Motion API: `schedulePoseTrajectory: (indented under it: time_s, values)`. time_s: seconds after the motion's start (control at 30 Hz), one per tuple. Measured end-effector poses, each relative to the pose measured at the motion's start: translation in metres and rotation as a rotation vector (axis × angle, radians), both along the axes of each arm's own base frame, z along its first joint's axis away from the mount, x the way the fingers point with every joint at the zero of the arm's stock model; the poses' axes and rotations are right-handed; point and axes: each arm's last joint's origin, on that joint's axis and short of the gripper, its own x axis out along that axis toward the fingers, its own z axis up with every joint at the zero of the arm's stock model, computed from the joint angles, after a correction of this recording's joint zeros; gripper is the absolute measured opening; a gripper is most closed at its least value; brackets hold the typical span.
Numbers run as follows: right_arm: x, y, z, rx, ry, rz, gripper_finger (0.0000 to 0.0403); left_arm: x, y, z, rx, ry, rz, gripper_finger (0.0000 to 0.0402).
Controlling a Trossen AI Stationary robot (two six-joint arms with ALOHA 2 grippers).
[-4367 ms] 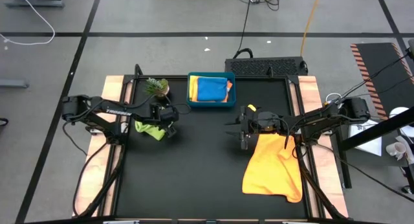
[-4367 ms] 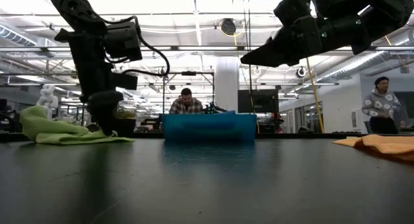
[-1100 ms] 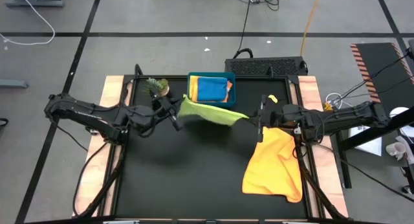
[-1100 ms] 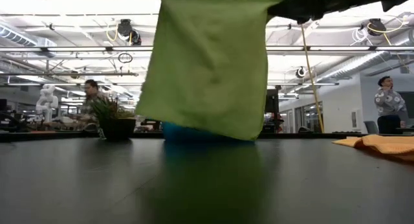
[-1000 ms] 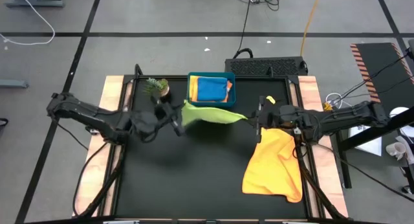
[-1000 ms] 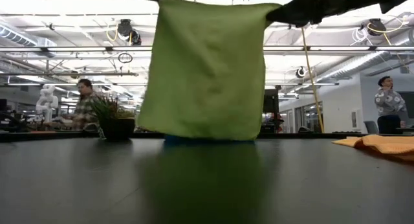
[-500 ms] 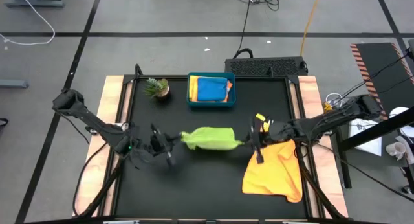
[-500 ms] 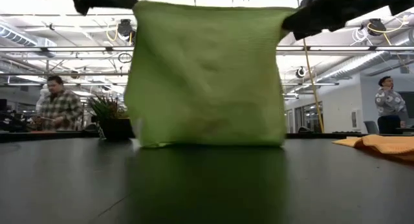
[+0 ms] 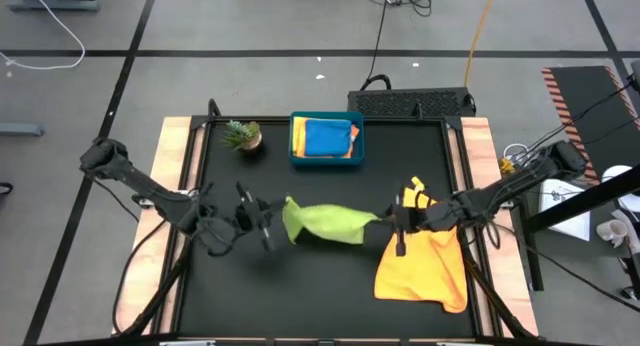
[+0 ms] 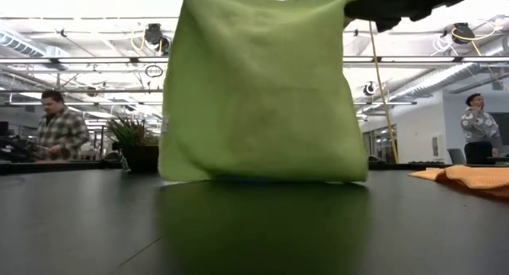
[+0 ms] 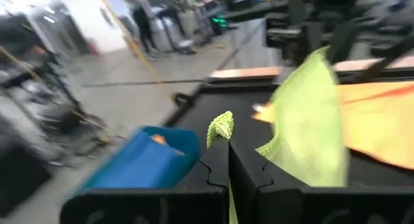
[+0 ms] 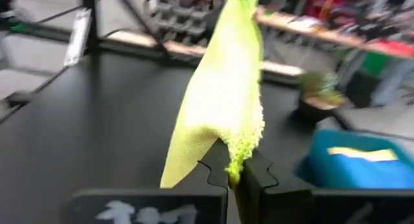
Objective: Fold microfiber towels
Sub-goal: Fold the green microfiber cloth
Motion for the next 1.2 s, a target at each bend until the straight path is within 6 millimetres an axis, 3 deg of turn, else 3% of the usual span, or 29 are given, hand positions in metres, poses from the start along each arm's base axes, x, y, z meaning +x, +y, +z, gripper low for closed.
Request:
schedulePoseTrajectory:
  time_s: [0.33,0.5,0.73,1.2]
  values:
    - [-0.017,-0.035,0.032,-0.063,-0.144,-0.129,0.0000,-0.010,0.040,0.030,0.179,0.061,0.088,0.0002]
    - [-0.021,-0.037,0.033,-0.057,-0.134,-0.100,0.0000,-0.014,0.039,0.030,0.181,0.090,0.023,0.0002]
    - [-0.011,-0.013,0.012,0.013,-0.015,0.046,0.0000,-0.012,0.004,-0.006,0.091,0.152,-0.122,0.0002]
    - [0.000,0.063,-0.050,0.119,0.228,0.288,0.0000,0.007,-0.091,-0.094,-0.145,0.165,-0.368,0.0004]
